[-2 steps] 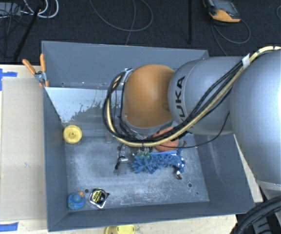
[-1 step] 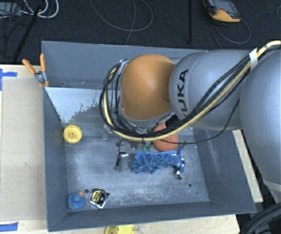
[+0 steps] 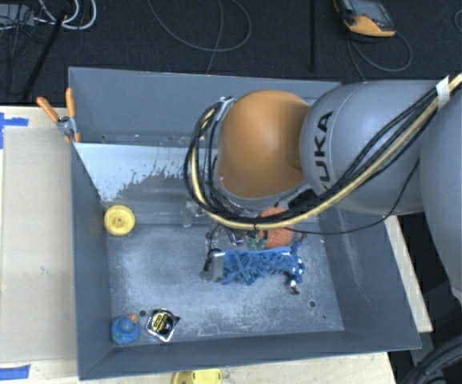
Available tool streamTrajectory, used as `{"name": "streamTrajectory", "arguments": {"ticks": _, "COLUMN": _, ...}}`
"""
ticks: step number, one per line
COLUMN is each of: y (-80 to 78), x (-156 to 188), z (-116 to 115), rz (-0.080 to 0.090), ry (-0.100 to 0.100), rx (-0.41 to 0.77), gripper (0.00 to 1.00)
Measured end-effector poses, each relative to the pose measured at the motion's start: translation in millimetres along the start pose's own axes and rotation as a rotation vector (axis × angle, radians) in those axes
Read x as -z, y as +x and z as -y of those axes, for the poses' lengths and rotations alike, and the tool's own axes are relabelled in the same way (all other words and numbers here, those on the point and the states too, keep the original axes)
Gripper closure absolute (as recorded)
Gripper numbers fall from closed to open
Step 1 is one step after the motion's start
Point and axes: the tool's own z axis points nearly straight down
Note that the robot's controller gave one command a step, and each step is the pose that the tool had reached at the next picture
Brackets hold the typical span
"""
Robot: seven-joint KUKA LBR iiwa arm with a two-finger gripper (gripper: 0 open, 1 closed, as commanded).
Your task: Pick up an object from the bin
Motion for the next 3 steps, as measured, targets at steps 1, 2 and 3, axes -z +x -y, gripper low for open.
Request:
{"name": "streamTrajectory", "arguments": {"ticks": 1, "y": -21.7, "x": -57, "z": 59, "rz": 0.000, "ry": 0.004, "rx": -0.128, "gripper": 0.00}}
{"name": "streamTrajectory", "arguments": {"ticks": 2, "y": -16.0, "x": -82, "z": 73, "rz": -0.013, "ry": 0.005, "rx": -0.122, "gripper": 0.00}}
{"name": "streamTrajectory", "arguments": {"ticks": 3, "y": -13.6, "x": -80, "z": 74, "rz": -0.012, "ry": 0.004, "rx": -0.117, "gripper": 0.00}}
